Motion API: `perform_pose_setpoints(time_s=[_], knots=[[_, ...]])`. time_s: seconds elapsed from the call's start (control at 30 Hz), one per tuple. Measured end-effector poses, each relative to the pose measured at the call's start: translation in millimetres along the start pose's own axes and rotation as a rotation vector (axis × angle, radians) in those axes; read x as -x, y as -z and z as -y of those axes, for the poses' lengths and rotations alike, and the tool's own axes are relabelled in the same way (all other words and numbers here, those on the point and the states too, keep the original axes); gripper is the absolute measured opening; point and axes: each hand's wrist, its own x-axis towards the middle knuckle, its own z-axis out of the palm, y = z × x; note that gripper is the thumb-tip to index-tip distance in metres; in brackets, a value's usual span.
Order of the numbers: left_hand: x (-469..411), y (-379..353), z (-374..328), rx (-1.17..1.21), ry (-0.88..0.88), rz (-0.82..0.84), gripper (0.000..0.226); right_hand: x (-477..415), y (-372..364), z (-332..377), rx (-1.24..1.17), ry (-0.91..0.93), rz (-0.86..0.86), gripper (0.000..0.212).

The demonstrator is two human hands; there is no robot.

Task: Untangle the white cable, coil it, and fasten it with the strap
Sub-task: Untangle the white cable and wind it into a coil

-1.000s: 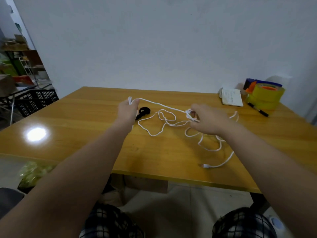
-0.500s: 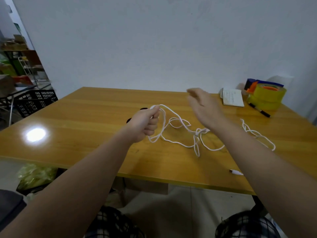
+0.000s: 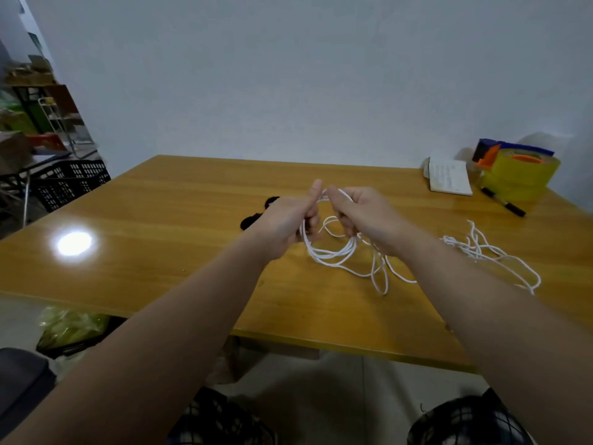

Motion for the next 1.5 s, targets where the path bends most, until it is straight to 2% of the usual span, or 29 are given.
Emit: perform_pose_setpoints(time_s=[0.1,0.17,0.37,0.43,0.53,0.63,0.77,0.87,0.93,1.0,1.1,1.2,1.3,1.4,1.43,1.5], knots=[[-7.9,-3.2,0.6,-0.17,-0.039,-0.102,0.054,-5.3,-1.0,-4.4,0.094,-0.067,-0.114,0.057],[-9.7,-3.3,-0.6,-0.197,-0.03,-0.079,0.052,-9.0,-0.5,-5.9,0.189,-0.071,-0.189,0.056],[-2.9,-14.5,-7.2,0.203,0.109,0.137,0.035,-14.6,6.9,-6.3,0.356,-0.02,-0.326,0.06],[-0.9,-14.2,-7.4,0.323,0.162,0.189,0.038,-13.8,7.9,-6.4,0.31,-0.026,-0.306,0.063],[-0.2,-7.6,-5.5,0.211,0.198,0.219,0.052,-6.1,12.8,-2.5,0.166,-0.067,-0.083,0.056],[-3.3,11.1,0.5,0.12,0.118,0.025,0.053,0.7,31.4,-3.6,0.182,-0.105,0.109,0.042],[-5.5,34.7,7.0,0.131,0.027,-0.197,0.048,-1.3,53.6,-8.2,0.272,-0.098,0.165,0.021],[-4.7,40.8,6.4,0.335,-0.002,-0.275,0.042,-2.1,56.2,-14.5,0.448,-0.067,0.121,0.024],[-1.3,44.0,4.4,0.435,0.008,-0.178,0.045,-2.2,57.3,-22.6,0.54,-0.044,-0.058,0.035],[5.0,41.0,3.4,0.441,0.036,-0.001,0.052,-4.1,56.2,-31.8,0.588,-0.044,-0.227,0.046],[14.1,23.3,1.2,0.451,0.048,0.187,0.063,-10.4,49.4,-41.9,0.687,-0.154,-0.292,0.054],[18.7,10.2,-8.3,0.585,0.018,0.313,0.064,-12.0,40.7,-45.4,1.004,-0.282,-0.206,0.059],[16.3,8.4,-18.8,0.738,-0.008,0.304,0.057,-5.3,31.9,-41.5,1.226,-0.241,0.013,0.058],[4.0,9.9,-22.8,0.735,-0.029,0.168,0.041,3.6,28.5,-39.3,1.252,-0.142,0.334,0.04],[-0.7,12.3,-23.5,0.732,-0.041,0.116,0.037,5.9,31.3,-39.8,1.213,-0.107,0.371,0.034],[-10.9,21.7,-24.3,0.739,-0.065,0.007,0.034,10.1,42.4,-42.5,1.124,-0.069,0.312,0.027]])
